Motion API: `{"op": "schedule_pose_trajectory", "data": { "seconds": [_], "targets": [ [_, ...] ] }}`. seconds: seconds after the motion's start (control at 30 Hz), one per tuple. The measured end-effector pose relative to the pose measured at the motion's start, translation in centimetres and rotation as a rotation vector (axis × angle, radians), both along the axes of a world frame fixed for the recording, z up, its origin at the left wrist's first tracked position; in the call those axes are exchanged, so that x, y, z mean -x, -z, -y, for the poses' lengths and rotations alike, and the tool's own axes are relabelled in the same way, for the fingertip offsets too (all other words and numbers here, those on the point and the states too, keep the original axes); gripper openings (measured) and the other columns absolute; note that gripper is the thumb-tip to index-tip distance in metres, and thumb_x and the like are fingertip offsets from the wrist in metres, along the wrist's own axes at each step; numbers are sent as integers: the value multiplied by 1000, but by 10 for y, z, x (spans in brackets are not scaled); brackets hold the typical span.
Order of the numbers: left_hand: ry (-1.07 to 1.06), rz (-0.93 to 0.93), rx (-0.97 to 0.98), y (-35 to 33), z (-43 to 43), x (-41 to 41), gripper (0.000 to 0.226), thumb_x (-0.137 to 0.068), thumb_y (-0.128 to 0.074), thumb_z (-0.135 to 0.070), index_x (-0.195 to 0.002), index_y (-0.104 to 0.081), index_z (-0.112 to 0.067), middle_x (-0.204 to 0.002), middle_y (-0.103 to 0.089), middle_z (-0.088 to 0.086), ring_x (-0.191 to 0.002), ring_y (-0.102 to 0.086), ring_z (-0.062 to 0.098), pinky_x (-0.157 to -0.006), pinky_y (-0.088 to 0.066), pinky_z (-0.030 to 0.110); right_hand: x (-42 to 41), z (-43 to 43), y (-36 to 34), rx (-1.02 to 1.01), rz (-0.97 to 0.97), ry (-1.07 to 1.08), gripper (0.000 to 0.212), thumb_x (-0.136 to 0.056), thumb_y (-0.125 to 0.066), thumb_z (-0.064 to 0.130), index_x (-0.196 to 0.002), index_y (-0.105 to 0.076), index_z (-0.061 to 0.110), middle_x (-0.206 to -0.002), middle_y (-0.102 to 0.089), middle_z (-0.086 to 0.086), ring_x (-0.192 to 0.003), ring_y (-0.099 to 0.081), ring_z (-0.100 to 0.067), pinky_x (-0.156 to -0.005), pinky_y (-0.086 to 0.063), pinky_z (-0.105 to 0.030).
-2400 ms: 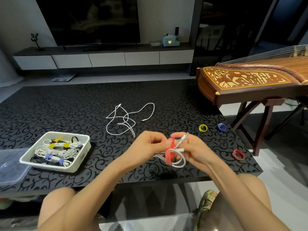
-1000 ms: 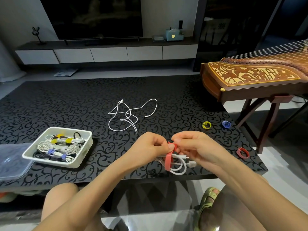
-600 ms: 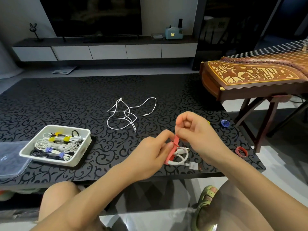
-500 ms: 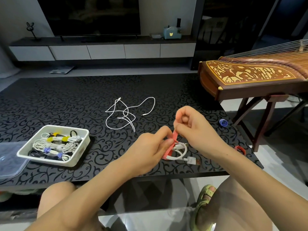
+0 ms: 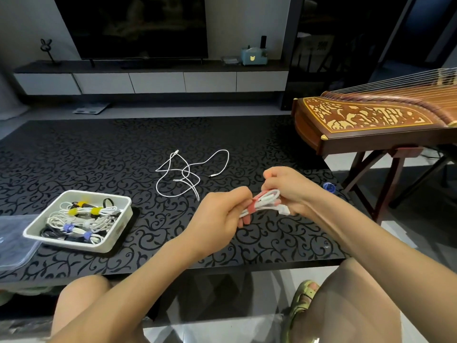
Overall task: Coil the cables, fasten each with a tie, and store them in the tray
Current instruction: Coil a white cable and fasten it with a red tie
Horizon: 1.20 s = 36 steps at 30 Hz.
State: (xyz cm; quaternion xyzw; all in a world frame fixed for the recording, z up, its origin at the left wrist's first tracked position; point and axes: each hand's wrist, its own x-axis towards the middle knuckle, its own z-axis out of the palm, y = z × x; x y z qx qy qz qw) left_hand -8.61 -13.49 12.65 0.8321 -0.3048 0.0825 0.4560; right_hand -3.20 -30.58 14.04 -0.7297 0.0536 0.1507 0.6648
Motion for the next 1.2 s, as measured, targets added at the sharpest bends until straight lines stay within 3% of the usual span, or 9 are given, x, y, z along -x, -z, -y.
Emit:
{"op": "schedule_pose_trajectory", "data": {
  "seconds": [0.1, 0.27, 0.33, 0.43, 0.6, 0.73, 0.9, 0.97, 1.2],
  "targets": [
    [-20, -102, 50, 4, 3, -1, 29, -97, -44, -7, -74, -52, -22, -61, -59, -2, -53, -52, 7, -54, -45, 26, -2, 1, 17, -84, -156, 78, 43, -88, -24, -14, -56, -30, 14, -52, -30, 0, -32, -27, -8, -31, -26, -16],
    [-22, -522, 293, 21, 11, -7, 25, -98, -46, -11, -75, -56, -13, -62, -64, 3, -53, -54, 11, -45, -37, 17, 14, -3, 61, -444, -427, 108, 42, -91, -25, -11, -64, -54, 2, -55, -41, -7, -31, -31, -4, -29, -23, -11],
    [-92, -568, 314, 28, 11, -11, 23, -98, -49, -11, -78, -60, -11, -67, -66, 7, -57, -55, 13, -43, -35, 17, 19, -5, 78, -532, -469, 157, 47, -93, -23, -12, -69, -62, 0, -56, -49, -7, -32, -28, -4, -29, -20, -11],
    [-191, -586, 256, 36, 8, -14, 23, -95, -52, -9, -79, -68, -11, -67, -67, 8, -55, -54, 12, -41, -33, 18, 28, -7, 99, -670, -563, 293, 32, -96, -23, -10, -85, -51, 0, -53, -53, -6, -30, -25, -5, -26, -20, -14],
    [-118, -800, 377, 42, 6, -12, 19, -88, -60, -13, -73, -72, -6, -70, -65, 13, -51, -44, 13, -41, -27, 21, 32, -12, 108, -656, -515, 290, 32, -92, -29, -13, -80, -57, -2, -58, -52, -6, -32, -29, -5, -27, -21, -14],
    [-58, -878, 569, 42, 9, -15, 25, -86, -62, -2, -63, -70, -9, -65, -64, 9, -49, -44, 9, -39, -31, 13, 32, -16, 104, -603, -521, 310, 33, -95, -25, -10, -84, -55, 0, -57, -40, -3, -31, -28, -4, -27, -20, -14],
    [-207, -898, 753, 44, 8, -20, 21, -92, -54, -4, -74, -65, 0, -59, -57, 5, -41, -38, 4, -36, -27, 11, 52, -18, 86, -646, -597, 211, 36, -92, -21, -14, -90, -55, -4, -43, -39, -1, -32, -29, -6, -28, -22, -14],
    [-283, -848, 722, 45, 6, -20, 22, -91, -56, -5, -72, -65, -2, -58, -55, 4, -43, -40, 5, -38, -30, 12, 61, -17, 76, -628, -605, 141, 36, -90, -21, -14, -89, -56, -3, -46, -38, -1, -34, -29, -6, -28, -23, -14],
    [-382, -167, 113, 46, 17, -12, 12, -86, -67, -11, -75, -72, -10, -67, -67, -4, -64, -58, 6, -63, -44, 20, 61, -19, 37, -499, -554, -63, 28, -91, -37, -7, -79, -60, 4, -47, -33, 3, -34, -27, -3, -28, -19, -12]
  ]
}}
